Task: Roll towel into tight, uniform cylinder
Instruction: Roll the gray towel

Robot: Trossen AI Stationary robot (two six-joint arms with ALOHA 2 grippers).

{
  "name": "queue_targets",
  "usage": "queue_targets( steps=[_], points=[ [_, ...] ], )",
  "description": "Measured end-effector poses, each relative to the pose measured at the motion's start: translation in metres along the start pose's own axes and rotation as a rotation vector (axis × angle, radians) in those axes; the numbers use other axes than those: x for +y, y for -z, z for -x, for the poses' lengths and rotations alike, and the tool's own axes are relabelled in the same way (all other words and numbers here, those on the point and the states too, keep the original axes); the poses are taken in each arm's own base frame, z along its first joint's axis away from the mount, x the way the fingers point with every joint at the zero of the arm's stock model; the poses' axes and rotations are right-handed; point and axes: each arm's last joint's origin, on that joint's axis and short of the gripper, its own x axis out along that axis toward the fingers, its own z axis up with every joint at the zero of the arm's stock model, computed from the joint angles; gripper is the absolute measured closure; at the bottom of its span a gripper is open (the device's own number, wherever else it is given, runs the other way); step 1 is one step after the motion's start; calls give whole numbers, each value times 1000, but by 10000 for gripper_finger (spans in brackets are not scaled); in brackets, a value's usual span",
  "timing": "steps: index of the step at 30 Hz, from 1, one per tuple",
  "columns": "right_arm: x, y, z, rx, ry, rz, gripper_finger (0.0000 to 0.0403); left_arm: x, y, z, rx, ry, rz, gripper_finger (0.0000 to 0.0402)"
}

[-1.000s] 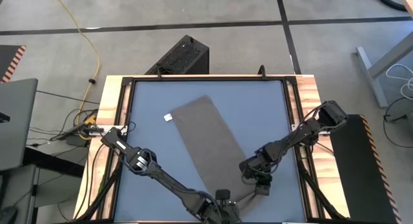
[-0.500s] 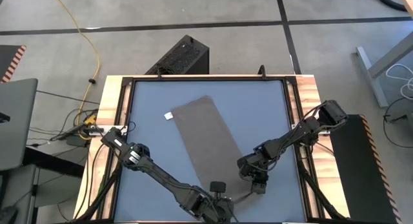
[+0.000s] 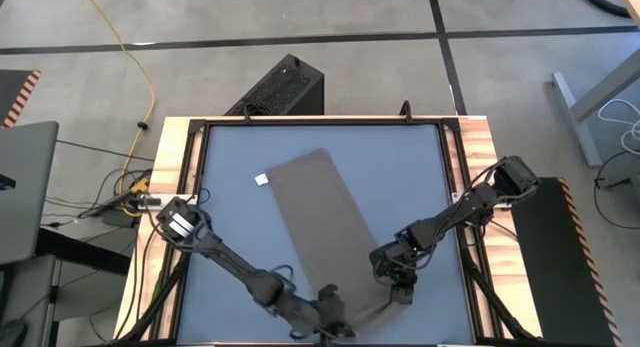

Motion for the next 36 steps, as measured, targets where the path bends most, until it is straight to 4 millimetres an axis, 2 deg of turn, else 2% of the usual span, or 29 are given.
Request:
queue_targets(
  steps=[4,11,15,21,27,32,36],
  points=[
    [0,-1,0,-10,1,-2,375,18,20,8,-44,49,167,366],
    [1,-3,0,-35,-9,-38,374,31,46,1,65,46,394,277],
    [0,-7,3,-54,-13,-69,374,34,41,0,100,99,325,247],
    [-7,-16,11,-100,-14,-123,374,25,25,6,55,159,255,241],
    [-11,-20,15,-114,-12,-170,374,23,15,8,-36,92,186,245],
    [-12,-18,14,-111,4,-187,374,26,12,3,-4,-12,148,245],
    [-13,-17,15,-104,15,-200,374,17,0,-1,12,-33,100,245]
  ],
)
